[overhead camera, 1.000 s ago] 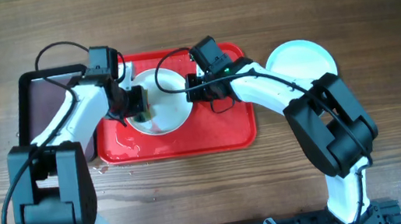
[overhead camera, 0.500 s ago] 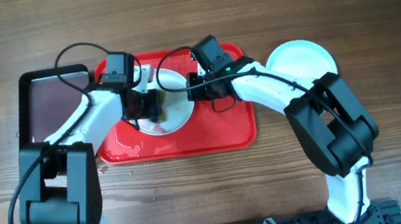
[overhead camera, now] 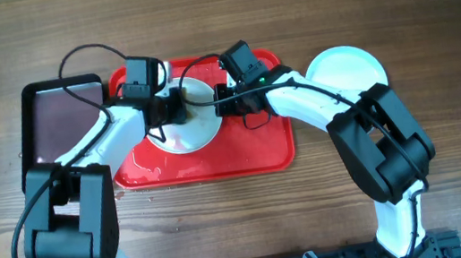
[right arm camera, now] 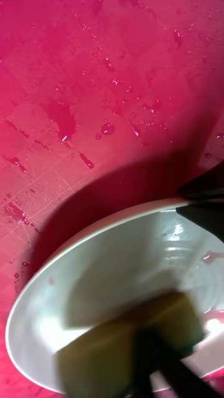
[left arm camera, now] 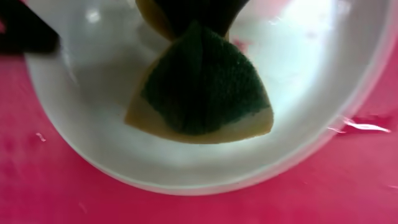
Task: Clean dirty plates on tray and stack at the side
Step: 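Scrub the white plate with the sponge in the left gripper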
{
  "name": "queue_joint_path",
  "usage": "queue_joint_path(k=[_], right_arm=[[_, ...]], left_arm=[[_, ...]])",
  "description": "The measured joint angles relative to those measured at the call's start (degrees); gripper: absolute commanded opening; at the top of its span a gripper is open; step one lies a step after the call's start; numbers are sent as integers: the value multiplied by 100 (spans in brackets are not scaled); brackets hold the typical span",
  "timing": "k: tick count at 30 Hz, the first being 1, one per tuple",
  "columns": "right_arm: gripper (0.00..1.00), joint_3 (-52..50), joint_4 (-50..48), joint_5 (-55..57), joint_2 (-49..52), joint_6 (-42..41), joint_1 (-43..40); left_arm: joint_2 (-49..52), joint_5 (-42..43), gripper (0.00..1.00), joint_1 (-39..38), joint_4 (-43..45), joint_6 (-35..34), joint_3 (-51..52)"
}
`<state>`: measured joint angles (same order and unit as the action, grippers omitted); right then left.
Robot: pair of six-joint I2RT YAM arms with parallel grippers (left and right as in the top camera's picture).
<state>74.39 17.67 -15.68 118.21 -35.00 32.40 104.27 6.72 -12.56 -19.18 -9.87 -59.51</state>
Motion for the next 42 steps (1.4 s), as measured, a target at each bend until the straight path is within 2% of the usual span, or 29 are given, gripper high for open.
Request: queue_joint_path(k=[9, 14, 18, 25, 35, 42], right_arm=[[4, 0, -20, -63, 9, -2, 2], [4, 0, -33, -107, 13, -2, 7], [4, 0, -39, -105, 20, -2, 7], [4, 0, -37, -105, 20, -2, 7], [4, 0, -37, -107, 20, 0, 7], [4, 0, -37, -105, 20, 0, 7]], left_arm=[[0, -1869, 4, -13, 249, -807, 0], [2, -2212, 4, -33, 363, -1132, 0], [4, -2118, 4, -48, 398, -1198, 0], [4, -1272, 4, -101, 420, -1204, 0], [9, -588, 4, -544, 592, -730, 4], [11, -737, 4, -546, 1040, -671, 7]])
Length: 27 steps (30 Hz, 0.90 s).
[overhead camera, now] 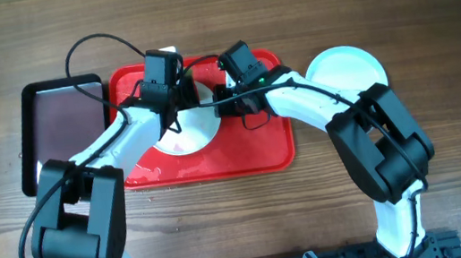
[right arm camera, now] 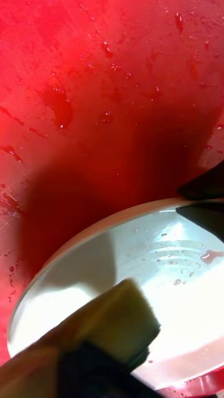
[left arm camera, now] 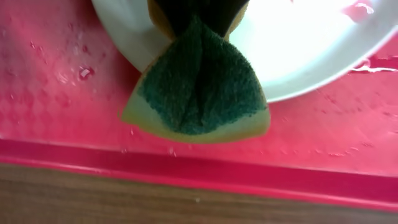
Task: Clean dirty plates on tray and stack at the side
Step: 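Scrub the white plate with the sponge in the left gripper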
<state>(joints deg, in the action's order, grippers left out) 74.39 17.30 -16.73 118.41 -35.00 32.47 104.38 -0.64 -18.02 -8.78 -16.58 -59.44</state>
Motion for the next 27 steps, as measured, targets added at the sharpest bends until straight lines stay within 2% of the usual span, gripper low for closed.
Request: queue_joint_path(k=[6, 13, 21, 27], right_arm=[[4, 0, 0, 0, 0, 0, 0], [5, 0, 0, -2, 0, 4, 0], [4, 0, 20, -107, 0, 68, 2], [4, 0, 22, -131, 0, 85, 11]], left_arm=[[94, -898, 4, 0, -66, 4, 0], [343, -1314, 4, -9, -404, 2, -90], [214, -1226, 4, 39, -1346, -74, -197], [35, -588, 4, 271, -1965, -57, -192]])
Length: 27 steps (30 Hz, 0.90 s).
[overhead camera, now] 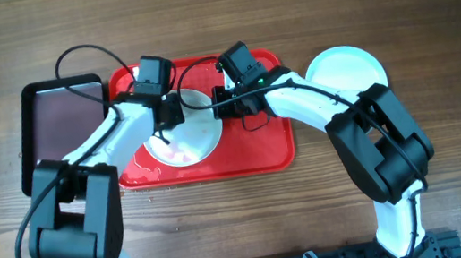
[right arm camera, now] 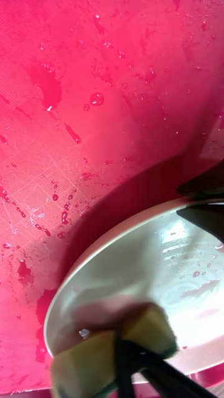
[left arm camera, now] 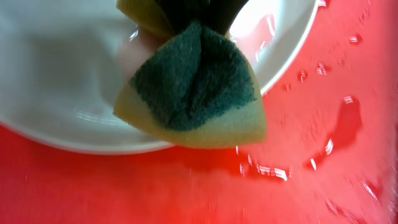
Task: Clean dirty plates on tray and stack at the side
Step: 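Scrub the white plate with the sponge in the left gripper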
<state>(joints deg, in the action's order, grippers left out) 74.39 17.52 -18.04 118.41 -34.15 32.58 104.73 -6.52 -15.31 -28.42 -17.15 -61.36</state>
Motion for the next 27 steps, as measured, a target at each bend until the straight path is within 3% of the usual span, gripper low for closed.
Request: queue_joint_path(k=[5, 18, 22, 27], right_arm=[[4, 0, 0, 2, 0, 2, 0], [4, 0, 2, 2, 0, 46, 0], [4, 0, 0, 7, 0, 44, 0], [4, 0, -9, 7, 0, 35, 0]], left_arm=[[-48, 809, 4, 273, -356, 326, 2], [-48, 3101, 4, 411, -1445, 1952, 125], [-46, 3335, 4, 411, -1161, 2173, 155], [-35, 3329, 4, 407, -72, 1974, 201]])
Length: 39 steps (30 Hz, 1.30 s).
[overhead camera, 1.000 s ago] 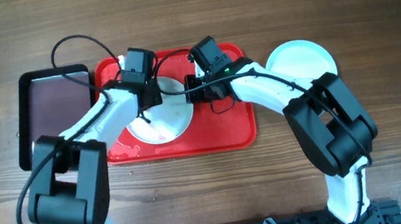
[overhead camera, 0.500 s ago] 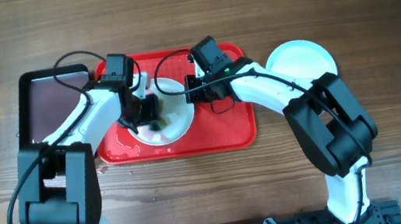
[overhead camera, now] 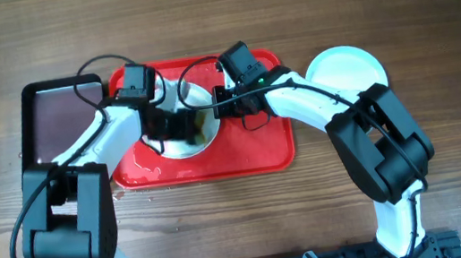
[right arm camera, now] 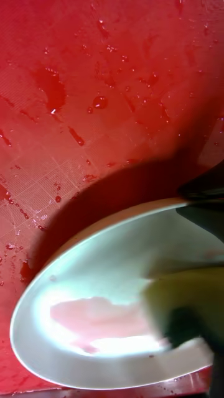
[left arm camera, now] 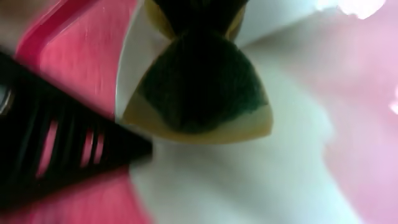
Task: Clean dirty plates on tray and stack at the side
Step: 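Scrub the white plate with the sponge in the left gripper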
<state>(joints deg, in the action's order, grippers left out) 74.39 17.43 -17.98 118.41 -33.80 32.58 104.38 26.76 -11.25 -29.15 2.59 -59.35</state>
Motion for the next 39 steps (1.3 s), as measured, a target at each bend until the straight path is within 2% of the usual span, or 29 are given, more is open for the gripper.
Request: queue_joint_path(k=[3, 5, 8, 17, 23, 28, 30, 33, 39], right_arm=[[4, 0, 0, 0, 0, 0, 0], [4, 0, -13, 0, 0, 0, 0], [4, 0, -22, 0, 2, -4, 0], [4, 0, -90, -11, 31, -42, 22], [4, 0, -122, -111, 33, -42, 55], [4, 0, -122, -195, 33, -39, 81], [4, 0, -120, -197, 33, -37, 81], [4, 0, -109, -192, 33, -35, 72], [4, 0, -79, -192, 33, 55, 2]], left_arm=[[0, -227, 4, -11, 496, -444, 0], [7, -684, 4, -24, 918, -911, 0], [83, -1113, 4, -28, 1119, -1486, 0], [190, -2815, 4, -184, 654, -3067, -170], [188, -3674, 4, -188, 120, -3574, -269], [170, -3744, 4, -184, -398, -3582, -341], [155, -3585, 4, -160, -566, -3375, -361], [125, -3165, 4, -83, -807, -2881, -367], [101, -1784, 4, 114, -1226, -1497, -358]])
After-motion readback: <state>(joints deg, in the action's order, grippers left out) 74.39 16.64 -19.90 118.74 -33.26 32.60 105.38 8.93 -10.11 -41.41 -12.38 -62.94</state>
